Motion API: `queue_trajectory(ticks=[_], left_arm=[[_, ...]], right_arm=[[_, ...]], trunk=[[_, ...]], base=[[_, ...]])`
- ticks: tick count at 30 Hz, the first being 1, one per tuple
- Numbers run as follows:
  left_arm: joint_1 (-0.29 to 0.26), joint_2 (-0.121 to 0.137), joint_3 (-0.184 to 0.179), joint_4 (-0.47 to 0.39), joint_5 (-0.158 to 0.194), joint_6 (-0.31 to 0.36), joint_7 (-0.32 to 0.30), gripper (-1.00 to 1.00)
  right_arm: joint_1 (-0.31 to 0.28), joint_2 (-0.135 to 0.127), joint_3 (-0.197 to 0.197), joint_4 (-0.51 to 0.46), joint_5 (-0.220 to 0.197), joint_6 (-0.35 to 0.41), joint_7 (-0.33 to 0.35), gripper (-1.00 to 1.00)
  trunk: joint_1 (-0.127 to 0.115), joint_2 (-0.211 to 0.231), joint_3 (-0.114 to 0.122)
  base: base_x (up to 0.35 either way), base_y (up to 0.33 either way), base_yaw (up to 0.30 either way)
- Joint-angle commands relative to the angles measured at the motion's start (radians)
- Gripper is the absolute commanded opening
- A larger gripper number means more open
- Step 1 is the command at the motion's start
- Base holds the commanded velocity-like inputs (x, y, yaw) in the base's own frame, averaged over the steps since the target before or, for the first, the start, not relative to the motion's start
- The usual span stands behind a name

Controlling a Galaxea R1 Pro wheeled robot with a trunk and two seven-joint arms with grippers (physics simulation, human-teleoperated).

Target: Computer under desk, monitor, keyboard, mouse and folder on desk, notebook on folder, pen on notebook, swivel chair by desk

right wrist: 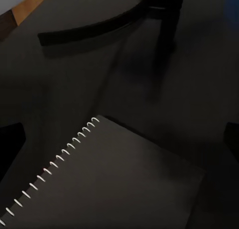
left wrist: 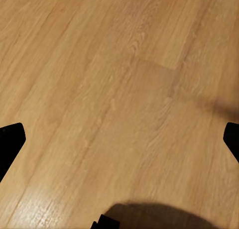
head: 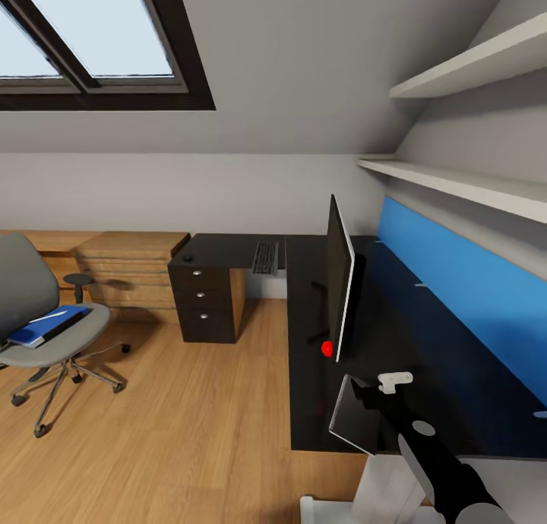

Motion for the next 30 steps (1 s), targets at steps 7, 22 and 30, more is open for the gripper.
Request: queue_trajectory(ticks=[7,22,30], left_arm=[[-0.001,-0.003,0.006,0.000,-0.003,-0.003,-0.001,1.00],[-0.001,0.001,0.009,0.000,-0.002,-0.002,-0.002,1.00],[-0.001,0.005,0.011,-0.016,-0.002,-0.002,0.004,1.00]], right_arm=[[-0.001,-0.001,0.004,0.001,-0.010,-0.003,0.001,1.00],[-0.001,-0.002,0.004,0.000,-0.010,-0.002,-0.001,1.00],[-0.001,-0.004,0.002,-0.002,-0.010,0.006,-0.002,1.00]], trunk=[[0.000,-0.001,-0.001],[0.000,-0.001,-0.001],[0.000,-0.001,-0.001]], base=[[0.000,0.000,0.000],[0.000,0.000,0.000],[0.000,0.000,0.000]])
